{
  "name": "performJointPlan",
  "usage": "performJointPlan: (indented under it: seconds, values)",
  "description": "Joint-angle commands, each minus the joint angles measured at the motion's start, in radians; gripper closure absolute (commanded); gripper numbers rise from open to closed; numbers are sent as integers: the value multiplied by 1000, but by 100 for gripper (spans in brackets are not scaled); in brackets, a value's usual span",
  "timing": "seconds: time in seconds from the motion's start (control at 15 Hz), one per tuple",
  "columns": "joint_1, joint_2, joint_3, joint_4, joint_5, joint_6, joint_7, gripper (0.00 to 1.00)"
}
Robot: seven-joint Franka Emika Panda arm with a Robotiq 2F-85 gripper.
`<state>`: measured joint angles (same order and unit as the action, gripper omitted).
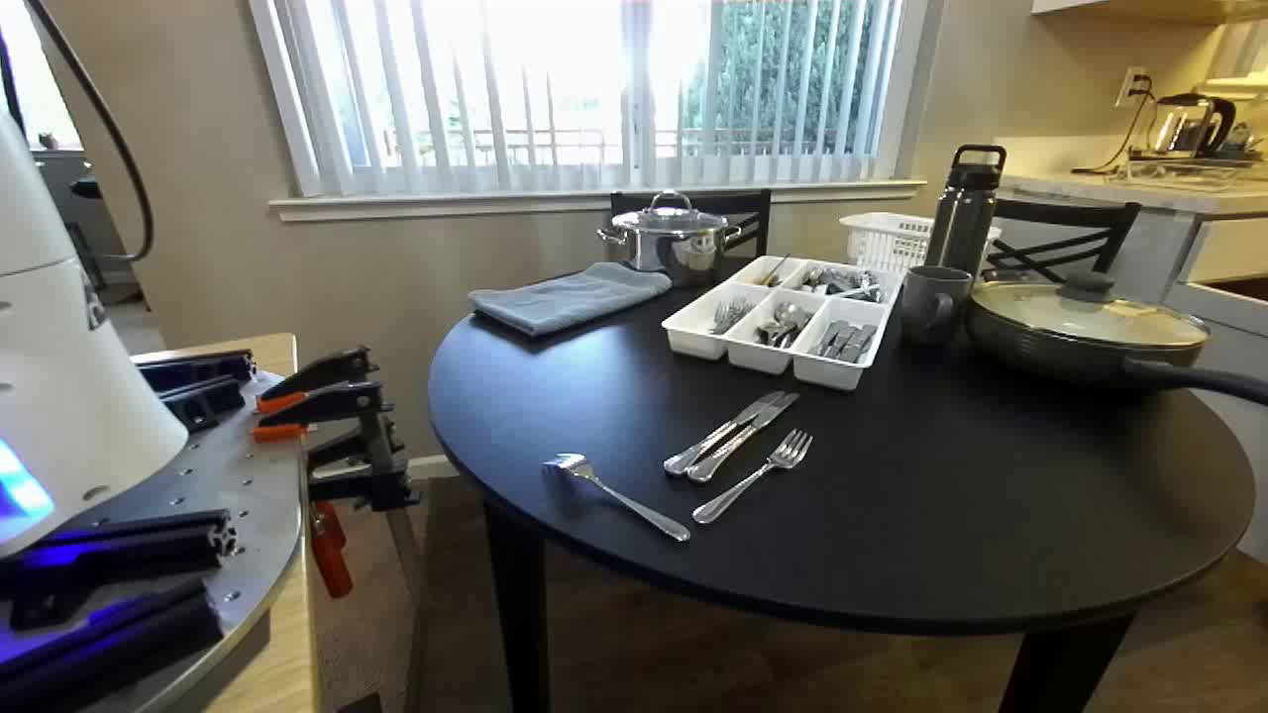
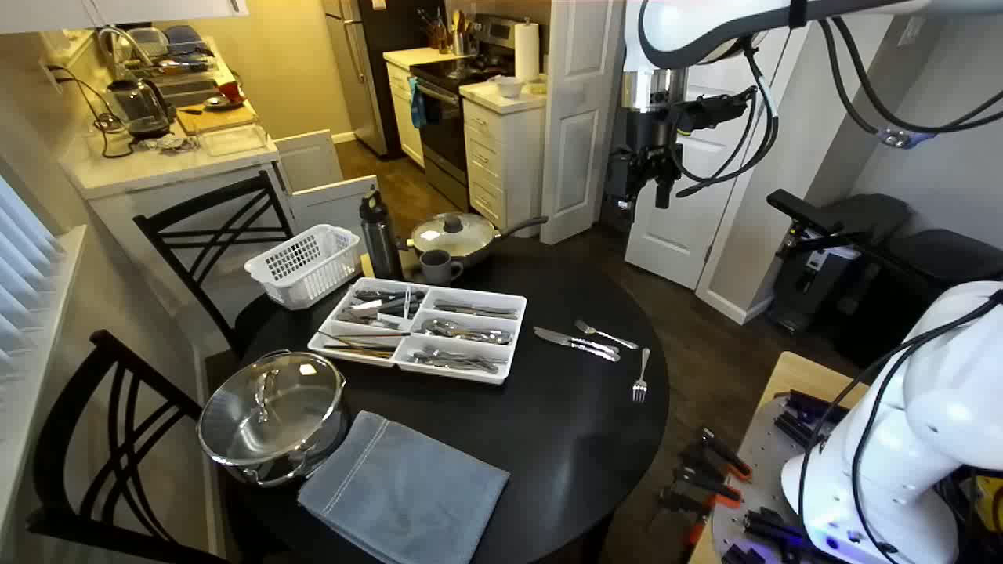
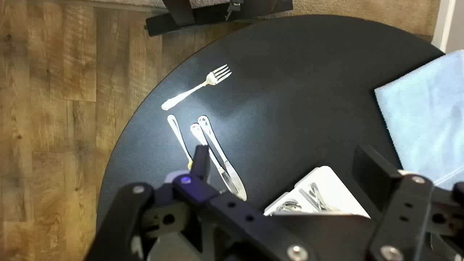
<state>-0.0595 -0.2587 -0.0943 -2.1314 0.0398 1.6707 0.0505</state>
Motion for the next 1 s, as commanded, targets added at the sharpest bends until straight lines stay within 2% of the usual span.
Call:
performJointPlan:
  seconds: [0.0, 0.2, 0.33, 0.4, 0.6, 0.73, 0.8, 0.93]
  values:
    - [-8, 1, 7, 2, 2, -2, -2, 0]
    - [-9, 51, -7, -36, 25, 122, -37, 0]
    - [-18, 146, -34, -61, 70, 251, -70, 0]
    - [-22, 185, -46, -62, 103, 275, -74, 0]
    - [-45, 355, -75, -48, 223, 338, -137, 0]
    - [-67, 454, -66, -28, 286, 365, -205, 0]
    - [-79, 492, -57, -16, 305, 367, -235, 0]
    - [-100, 532, -36, 16, 345, 298, -269, 0]
